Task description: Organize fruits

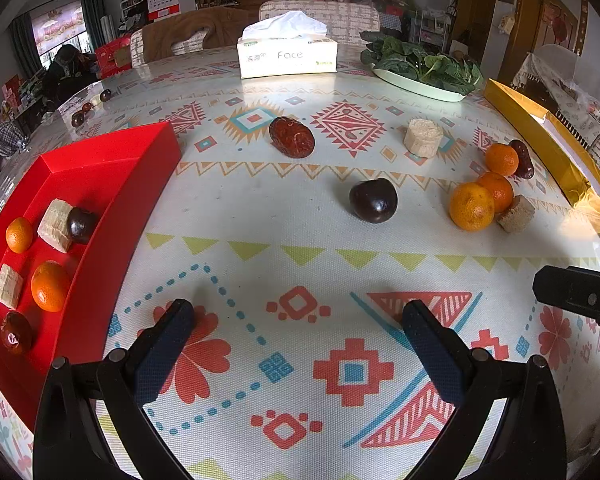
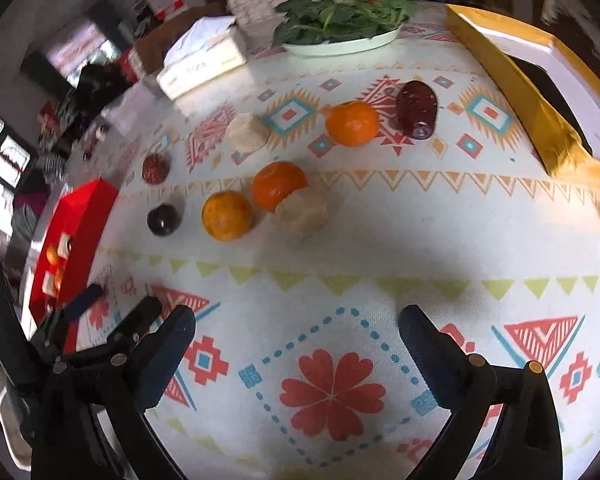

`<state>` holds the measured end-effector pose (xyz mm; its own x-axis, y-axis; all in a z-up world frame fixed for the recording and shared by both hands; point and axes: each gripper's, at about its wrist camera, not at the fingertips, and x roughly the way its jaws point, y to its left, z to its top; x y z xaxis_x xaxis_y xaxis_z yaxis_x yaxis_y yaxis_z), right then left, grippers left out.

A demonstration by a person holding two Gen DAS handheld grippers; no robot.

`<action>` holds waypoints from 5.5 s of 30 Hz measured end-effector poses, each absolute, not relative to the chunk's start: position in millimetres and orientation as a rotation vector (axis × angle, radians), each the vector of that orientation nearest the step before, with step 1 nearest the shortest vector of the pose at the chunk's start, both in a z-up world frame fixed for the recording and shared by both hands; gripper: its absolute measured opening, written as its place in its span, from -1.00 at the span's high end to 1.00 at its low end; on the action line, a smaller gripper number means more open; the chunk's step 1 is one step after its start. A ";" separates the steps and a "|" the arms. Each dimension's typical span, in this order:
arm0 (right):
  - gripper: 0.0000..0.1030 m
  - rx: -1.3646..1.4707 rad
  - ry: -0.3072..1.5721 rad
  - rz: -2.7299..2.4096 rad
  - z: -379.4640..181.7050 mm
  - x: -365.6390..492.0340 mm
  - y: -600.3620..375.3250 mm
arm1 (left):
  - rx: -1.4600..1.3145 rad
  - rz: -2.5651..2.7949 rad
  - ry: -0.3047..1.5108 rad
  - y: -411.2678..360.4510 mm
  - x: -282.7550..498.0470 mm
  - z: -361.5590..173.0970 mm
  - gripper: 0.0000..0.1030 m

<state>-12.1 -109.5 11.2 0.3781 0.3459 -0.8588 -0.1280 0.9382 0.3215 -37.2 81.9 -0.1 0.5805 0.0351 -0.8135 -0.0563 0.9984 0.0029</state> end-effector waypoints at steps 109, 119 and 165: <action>-1.00 0.003 1.217 0.008 5.7 -25.2 -86.4 | -0.029 0.062 0.950 84.0 -37.5 0.4 -1.00; -1.00 -0.007 1.220 0.016 5.8 -19.3 -85.1 | -0.029 0.062 0.950 83.6 -37.2 0.2 -1.00; -1.00 0.090 0.940 0.200 4.1 -28.3 -98.1 | -0.029 0.063 0.950 83.5 -37.5 -0.2 -1.00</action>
<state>-28.3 -98.1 4.1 0.5729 0.2098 -0.7923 -0.1314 0.9777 0.1639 -37.5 83.5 -0.2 0.5798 0.0412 -0.8137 -0.0663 0.9978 0.0033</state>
